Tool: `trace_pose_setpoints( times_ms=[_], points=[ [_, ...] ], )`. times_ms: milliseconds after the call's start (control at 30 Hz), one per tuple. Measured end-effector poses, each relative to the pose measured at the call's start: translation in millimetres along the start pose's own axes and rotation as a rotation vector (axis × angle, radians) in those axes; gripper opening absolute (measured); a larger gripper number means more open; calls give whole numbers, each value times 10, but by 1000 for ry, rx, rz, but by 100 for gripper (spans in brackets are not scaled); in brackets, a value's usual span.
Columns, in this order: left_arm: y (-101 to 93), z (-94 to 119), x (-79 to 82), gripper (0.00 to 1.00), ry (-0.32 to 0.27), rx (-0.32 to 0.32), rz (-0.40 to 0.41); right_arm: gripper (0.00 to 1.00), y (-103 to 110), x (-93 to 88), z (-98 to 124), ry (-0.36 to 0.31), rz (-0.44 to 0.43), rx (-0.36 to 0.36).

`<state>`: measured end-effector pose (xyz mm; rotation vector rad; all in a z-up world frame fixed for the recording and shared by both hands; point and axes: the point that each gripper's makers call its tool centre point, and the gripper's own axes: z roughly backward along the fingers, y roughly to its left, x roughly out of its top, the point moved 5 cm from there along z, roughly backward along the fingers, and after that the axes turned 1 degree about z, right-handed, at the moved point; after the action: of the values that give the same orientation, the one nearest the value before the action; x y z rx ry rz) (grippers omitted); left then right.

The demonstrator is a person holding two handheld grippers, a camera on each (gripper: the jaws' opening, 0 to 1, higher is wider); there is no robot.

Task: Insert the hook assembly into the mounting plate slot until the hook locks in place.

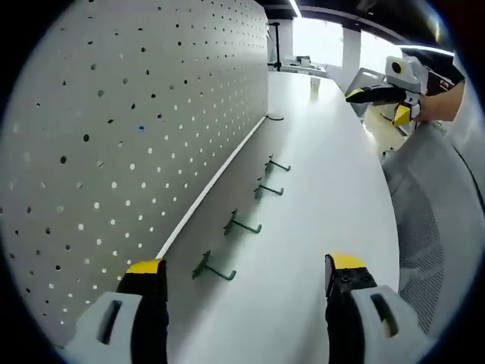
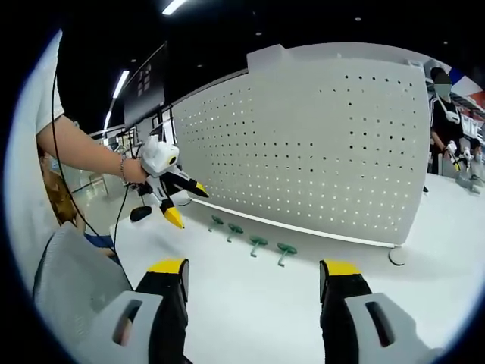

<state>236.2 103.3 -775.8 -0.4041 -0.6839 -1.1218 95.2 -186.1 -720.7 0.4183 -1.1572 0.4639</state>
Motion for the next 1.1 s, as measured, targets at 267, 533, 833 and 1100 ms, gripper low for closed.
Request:
trace_pose_setpoints(
  times_ms=[267, 533, 833, 1100],
  points=[
    [104, -83, -39, 87, 55, -30, -46, 68, -11, -1, -3, 2, 1, -4],
    [155, -180, -70, 87, 96, -52, -113, 68, -20, -15, 2, 8, -2, -7],
    [201, -300, -128, 86, 155, -86, -138, 67, -42, -18, -2, 12, -1, -8],
    [216, -393, -155, 85, 196, -130, -148, 67, -54, -44, 17, 19, -8, -15]
  ],
)
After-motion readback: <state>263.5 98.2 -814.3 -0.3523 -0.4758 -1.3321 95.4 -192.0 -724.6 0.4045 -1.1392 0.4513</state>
